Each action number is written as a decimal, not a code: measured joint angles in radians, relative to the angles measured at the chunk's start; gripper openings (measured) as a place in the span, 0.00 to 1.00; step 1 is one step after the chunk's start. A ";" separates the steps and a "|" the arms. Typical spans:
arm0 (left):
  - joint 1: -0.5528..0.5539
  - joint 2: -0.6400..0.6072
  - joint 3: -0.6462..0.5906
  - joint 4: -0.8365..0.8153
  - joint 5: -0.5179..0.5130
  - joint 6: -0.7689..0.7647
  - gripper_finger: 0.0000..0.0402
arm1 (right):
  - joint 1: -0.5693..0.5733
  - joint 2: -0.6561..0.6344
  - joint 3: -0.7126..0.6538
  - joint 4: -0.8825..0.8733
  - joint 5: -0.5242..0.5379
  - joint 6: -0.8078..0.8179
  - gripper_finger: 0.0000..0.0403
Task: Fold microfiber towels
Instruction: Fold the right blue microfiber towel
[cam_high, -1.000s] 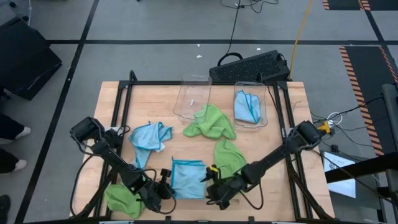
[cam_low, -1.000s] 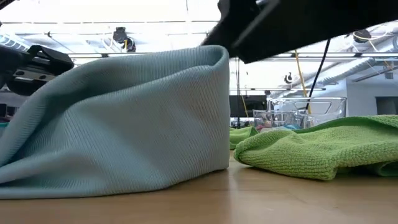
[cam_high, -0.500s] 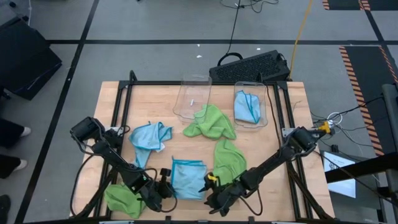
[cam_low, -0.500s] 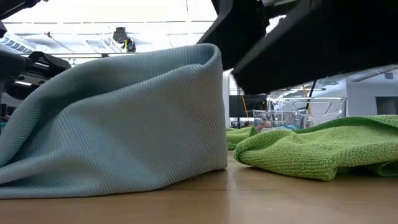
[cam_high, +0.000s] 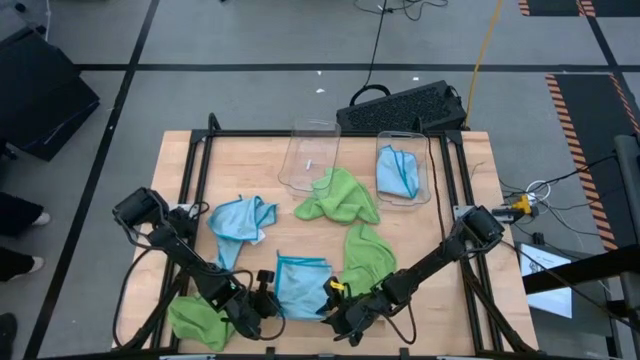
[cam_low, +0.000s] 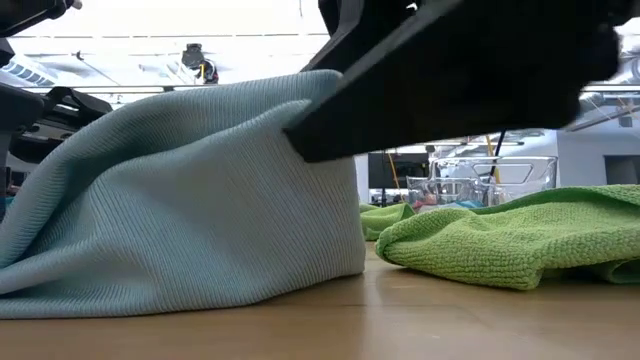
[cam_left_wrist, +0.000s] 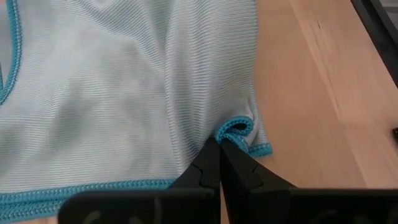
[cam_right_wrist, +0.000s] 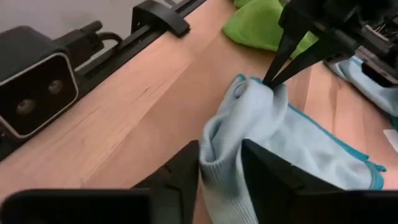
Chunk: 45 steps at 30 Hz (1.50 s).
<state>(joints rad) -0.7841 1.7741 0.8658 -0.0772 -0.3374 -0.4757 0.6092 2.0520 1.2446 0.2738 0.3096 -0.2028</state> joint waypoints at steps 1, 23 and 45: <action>0.000 0.000 0.000 0.000 0.000 -0.001 0.00 | 0.000 0.000 0.000 0.005 0.000 -0.001 0.24; -0.002 -0.236 0.008 0.000 0.018 -0.085 0.00 | -0.033 -0.127 0.001 0.011 -0.026 0.610 0.02; -0.008 -0.237 0.008 -0.193 0.014 -0.322 0.00 | -0.091 -0.130 0.001 -0.145 -0.125 1.107 0.01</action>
<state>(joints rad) -0.7921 1.5368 0.8742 -0.2699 -0.3229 -0.7980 0.5185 1.9217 1.2457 0.1287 0.1850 0.9044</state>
